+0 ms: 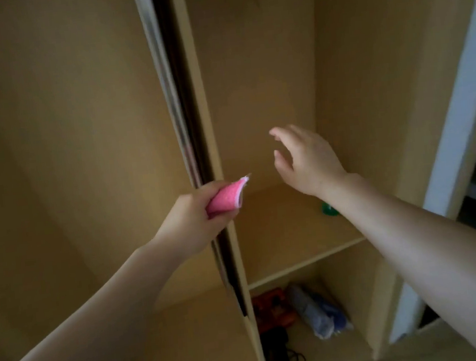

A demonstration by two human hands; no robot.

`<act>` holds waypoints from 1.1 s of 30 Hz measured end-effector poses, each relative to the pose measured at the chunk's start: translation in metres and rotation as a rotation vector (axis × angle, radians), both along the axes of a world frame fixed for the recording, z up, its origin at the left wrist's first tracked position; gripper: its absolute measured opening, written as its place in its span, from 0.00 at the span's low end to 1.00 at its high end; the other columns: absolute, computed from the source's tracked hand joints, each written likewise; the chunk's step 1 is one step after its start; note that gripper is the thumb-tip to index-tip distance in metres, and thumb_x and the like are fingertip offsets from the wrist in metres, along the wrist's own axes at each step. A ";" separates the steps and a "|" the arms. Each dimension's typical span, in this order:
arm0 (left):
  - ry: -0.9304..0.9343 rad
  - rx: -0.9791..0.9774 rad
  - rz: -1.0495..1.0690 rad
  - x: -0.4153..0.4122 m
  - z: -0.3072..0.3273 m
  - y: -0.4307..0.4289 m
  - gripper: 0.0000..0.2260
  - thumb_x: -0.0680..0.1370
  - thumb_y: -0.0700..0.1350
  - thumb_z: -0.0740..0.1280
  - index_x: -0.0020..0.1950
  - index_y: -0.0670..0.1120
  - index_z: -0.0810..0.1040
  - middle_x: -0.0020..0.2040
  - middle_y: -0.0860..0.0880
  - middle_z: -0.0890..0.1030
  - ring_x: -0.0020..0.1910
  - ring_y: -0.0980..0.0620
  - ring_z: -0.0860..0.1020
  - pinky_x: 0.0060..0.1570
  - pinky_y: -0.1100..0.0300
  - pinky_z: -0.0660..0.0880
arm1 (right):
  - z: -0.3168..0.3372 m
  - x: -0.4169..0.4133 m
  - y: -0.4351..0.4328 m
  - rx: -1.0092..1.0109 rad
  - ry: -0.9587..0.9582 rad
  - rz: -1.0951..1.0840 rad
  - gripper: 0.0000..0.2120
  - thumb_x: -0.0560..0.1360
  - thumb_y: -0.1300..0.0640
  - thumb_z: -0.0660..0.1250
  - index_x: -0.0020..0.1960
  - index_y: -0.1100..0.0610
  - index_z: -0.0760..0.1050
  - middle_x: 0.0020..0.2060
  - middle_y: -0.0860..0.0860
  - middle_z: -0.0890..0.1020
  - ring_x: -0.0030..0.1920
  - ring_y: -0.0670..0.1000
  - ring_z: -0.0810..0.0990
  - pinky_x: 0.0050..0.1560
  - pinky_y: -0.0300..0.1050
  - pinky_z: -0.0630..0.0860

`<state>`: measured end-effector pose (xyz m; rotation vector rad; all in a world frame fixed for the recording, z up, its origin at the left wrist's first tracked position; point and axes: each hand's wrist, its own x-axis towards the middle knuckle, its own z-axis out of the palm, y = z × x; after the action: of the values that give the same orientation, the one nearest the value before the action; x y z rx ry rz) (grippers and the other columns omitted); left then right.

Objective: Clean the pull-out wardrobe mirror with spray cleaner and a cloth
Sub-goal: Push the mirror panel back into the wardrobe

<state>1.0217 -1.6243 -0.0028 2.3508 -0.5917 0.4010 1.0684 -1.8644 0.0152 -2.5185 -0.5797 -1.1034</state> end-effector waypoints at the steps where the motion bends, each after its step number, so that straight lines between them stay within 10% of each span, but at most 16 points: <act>1: 0.007 -0.012 -0.012 0.000 -0.004 -0.019 0.19 0.74 0.48 0.73 0.61 0.61 0.73 0.48 0.64 0.80 0.47 0.69 0.77 0.41 0.75 0.73 | -0.004 -0.002 -0.021 0.017 0.032 -0.006 0.16 0.78 0.58 0.61 0.64 0.59 0.74 0.55 0.53 0.80 0.49 0.52 0.78 0.52 0.51 0.77; 10: 0.125 -0.083 -0.018 0.052 -0.057 -0.148 0.20 0.75 0.48 0.72 0.66 0.54 0.74 0.52 0.56 0.81 0.50 0.61 0.78 0.52 0.58 0.78 | -0.044 0.020 -0.170 0.081 0.438 -0.214 0.14 0.78 0.58 0.60 0.62 0.54 0.76 0.40 0.46 0.77 0.33 0.47 0.75 0.34 0.41 0.68; 18: 0.210 -0.034 0.007 0.149 -0.105 -0.194 0.20 0.75 0.48 0.71 0.67 0.52 0.74 0.52 0.54 0.80 0.49 0.56 0.79 0.51 0.55 0.79 | -0.094 0.088 -0.211 0.049 0.707 -0.288 0.21 0.80 0.56 0.59 0.72 0.51 0.67 0.62 0.53 0.77 0.35 0.45 0.76 0.33 0.40 0.73; 33: 0.241 -0.057 0.185 0.237 -0.124 -0.242 0.22 0.73 0.53 0.71 0.65 0.53 0.75 0.53 0.51 0.83 0.51 0.50 0.81 0.52 0.53 0.77 | -0.158 0.263 -0.250 0.099 0.949 -0.172 0.36 0.78 0.55 0.64 0.79 0.55 0.48 0.74 0.56 0.65 0.68 0.58 0.71 0.63 0.50 0.73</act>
<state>1.2591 -1.8666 -0.1264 2.3609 -0.2481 0.2083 1.3310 -2.1143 -0.1425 -2.6369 -0.0362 0.1009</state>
